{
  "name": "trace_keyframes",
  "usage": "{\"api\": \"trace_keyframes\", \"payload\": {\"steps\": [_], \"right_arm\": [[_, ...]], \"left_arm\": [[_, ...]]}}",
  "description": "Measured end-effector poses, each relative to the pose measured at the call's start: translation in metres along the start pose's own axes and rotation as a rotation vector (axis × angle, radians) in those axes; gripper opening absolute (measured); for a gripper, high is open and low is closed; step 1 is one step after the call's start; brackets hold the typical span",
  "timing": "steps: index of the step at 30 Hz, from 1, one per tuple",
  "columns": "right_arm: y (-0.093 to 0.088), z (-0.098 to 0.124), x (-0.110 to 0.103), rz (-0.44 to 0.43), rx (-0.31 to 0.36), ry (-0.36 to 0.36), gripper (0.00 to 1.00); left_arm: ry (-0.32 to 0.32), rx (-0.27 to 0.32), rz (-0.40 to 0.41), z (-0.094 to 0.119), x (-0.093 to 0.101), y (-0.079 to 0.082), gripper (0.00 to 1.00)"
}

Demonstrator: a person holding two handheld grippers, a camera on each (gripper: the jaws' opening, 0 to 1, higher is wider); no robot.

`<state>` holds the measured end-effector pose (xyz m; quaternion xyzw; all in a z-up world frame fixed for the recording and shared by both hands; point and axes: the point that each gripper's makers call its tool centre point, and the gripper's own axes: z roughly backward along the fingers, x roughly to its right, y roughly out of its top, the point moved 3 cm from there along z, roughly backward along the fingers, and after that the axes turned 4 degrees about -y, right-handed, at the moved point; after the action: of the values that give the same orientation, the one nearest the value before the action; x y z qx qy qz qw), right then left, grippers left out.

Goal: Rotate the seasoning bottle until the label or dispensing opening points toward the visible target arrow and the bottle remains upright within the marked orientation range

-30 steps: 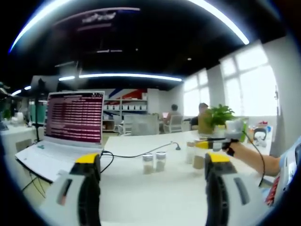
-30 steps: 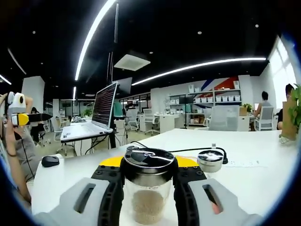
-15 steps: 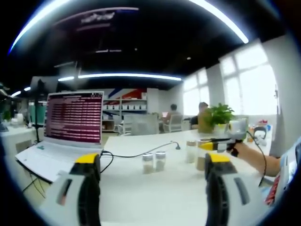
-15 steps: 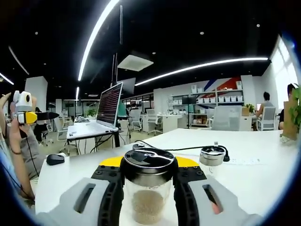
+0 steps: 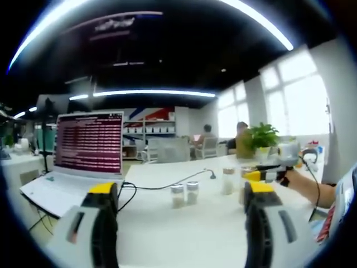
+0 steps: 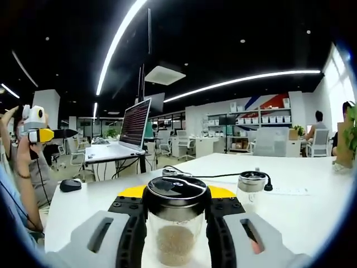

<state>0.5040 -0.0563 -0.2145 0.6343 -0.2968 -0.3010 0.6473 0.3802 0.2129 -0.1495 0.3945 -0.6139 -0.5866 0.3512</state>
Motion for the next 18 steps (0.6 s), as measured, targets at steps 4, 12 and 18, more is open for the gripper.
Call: {"api": "trace_keyframes", "payload": {"steps": [4,12,18], "right_arm": [[-0.001,0.004,0.001,-0.02,0.005,0.003,0.39],[-0.009,0.011,-0.004,-0.027,-0.004,0.014,0.39],[-0.009,0.014,-0.01,-0.016,-0.002,0.039,0.39]], "left_arm": [[0.003,0.003,0.0,0.001,-0.001,0.001,1.0],[-0.004,-0.007,0.001,0.0,0.0,0.001,1.0],[-0.006,-0.012,0.005,0.0,-0.001,0.001,1.0]]}}
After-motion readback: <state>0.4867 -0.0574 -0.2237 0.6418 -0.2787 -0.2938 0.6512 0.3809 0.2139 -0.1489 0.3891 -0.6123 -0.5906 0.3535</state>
